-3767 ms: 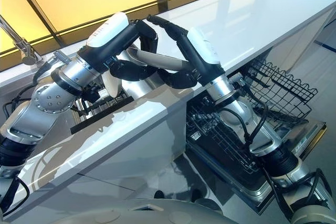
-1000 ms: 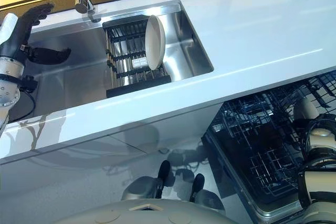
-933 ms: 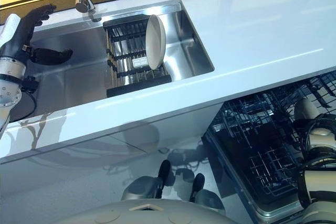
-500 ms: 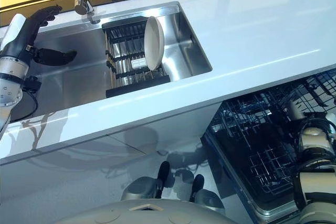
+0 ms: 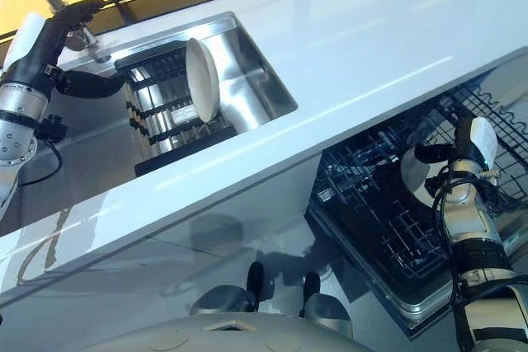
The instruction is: Pick up plates and place into dishwasher.
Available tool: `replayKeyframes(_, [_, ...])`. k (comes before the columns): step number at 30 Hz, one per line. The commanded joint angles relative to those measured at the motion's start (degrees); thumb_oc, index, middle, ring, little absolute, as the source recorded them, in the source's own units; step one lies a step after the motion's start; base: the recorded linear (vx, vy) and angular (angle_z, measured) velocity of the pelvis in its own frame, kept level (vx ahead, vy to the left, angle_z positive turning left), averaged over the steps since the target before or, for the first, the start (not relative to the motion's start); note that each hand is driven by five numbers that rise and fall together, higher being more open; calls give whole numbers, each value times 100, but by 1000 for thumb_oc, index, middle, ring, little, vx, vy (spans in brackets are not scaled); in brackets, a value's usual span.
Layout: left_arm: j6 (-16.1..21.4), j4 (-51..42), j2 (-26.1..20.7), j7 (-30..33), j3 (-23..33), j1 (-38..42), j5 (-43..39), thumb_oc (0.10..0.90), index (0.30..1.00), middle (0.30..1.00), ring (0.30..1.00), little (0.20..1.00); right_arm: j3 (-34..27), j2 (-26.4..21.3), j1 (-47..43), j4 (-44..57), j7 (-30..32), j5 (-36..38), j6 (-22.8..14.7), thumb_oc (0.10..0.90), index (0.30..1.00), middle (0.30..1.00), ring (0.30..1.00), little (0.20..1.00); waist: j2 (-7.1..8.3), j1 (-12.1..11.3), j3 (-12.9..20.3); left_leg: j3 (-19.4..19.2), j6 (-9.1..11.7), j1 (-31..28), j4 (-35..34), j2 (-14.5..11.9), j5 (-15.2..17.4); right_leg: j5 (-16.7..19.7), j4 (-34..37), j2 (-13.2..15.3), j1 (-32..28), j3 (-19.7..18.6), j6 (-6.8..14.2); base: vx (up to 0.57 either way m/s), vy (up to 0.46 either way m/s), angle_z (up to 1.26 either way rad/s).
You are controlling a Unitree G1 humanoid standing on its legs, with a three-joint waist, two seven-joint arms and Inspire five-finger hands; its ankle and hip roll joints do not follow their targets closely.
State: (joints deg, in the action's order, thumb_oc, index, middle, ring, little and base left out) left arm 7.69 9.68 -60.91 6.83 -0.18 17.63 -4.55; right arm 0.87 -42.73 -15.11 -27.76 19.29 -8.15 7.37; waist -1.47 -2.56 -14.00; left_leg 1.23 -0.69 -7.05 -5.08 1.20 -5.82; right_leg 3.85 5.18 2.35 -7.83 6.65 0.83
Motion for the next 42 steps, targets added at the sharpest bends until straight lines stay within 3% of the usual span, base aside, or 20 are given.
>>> replayKeyframes(1, [409, -215, -133, 218, 593, 255, 48, 800, 900, 900, 900, 900, -50, -921, 12, 560, 262, -308, -476, 800, 900, 900, 900, 900, 82, 53, 944, -207, 142, -102, 80, 184, 846, -670, -386, 115, 20, 108, 459, -88, 74, -20])
replayKeyframes(10, [389, -212, -218, 101, 431, 617, 714, 800, 900, 900, 900, 900, -539, -679, 285, 1568, 673, 236, -1024, 800, 900, 900, 900, 900, 77, 262, 1022, -364, 92, -149, 75, 235, 927, -498, -319, 201, 109, -85, 609, -83, 99, -13])
replayKeyframes(13, [369, -56, -355, 9, 374, 739, 1038, 800, 900, 900, 900, 900, -784, -370, 618, 1816, 625, 855, -1346, 800, 900, 900, 900, 900, 47, 355, 1049, -441, 61, -139, 98, 259, 958, -449, -318, 226, 172, -179, 667, -56, 115, -13])
replayKeyframes(17, [227, 149, -751, -244, 263, 985, 1563, 800, 900, 900, 900, 900, -922, 288, 1109, 2288, -663, 2246, -1929, 800, 900, 900, 900, 900, -16, 555, 1050, -552, 0, -96, 133, 293, 998, -394, -386, 267, 326, -336, 727, -65, 121, -18])
replayKeyframes(20, [248, 534, -1072, -404, 16, 1221, 1983, 800, 900, 900, 900, 900, -843, 528, 1362, 2514, -1904, 3254, -2180, 800, 900, 900, 900, 900, -55, 706, 1036, -637, -39, -51, 173, 327, 1022, -354, -461, 295, 455, -473, 766, -58, 103, -29])
replayKeyframes(24, [298, 1093, -1382, -532, -511, 1634, 2402, 800, 900, 900, 900, 900, -646, 690, 1503, 2597, -2961, 4091, -2393, 800, 900, 900, 900, 900, -107, 847, 1011, -744, -80, -7, 194, 366, 1029, -298, -550, 316, 603, -630, 825, -51, 86, -20])
replayKeyframes(34, [246, 1752, -1527, -427, -1699, 2424, 3388, 800, 900, 900, 900, 900, 96, 668, 1329, 3121, -3329, 4192, -2272, 800, 900, 900, 900, 900, -167, 967, 983, -900, -181, 82, 270, 438, 1074, -185, -638, 321, 825, -914, 903, -18, 67, -20])
replayKeyframes(42, [221, 1819, -1516, -1326, -2585, 2988, 3921, 800, 900, 900, 900, 900, 369, 456, 1175, 3405, -3176, 4173, -2044, 800, 900, 900, 900, 900, -190, 1042, 960, -991, -245, 124, 311, 472, 1104, -145, -710, 285, 938, -1062, 925, 20, 35, -12])
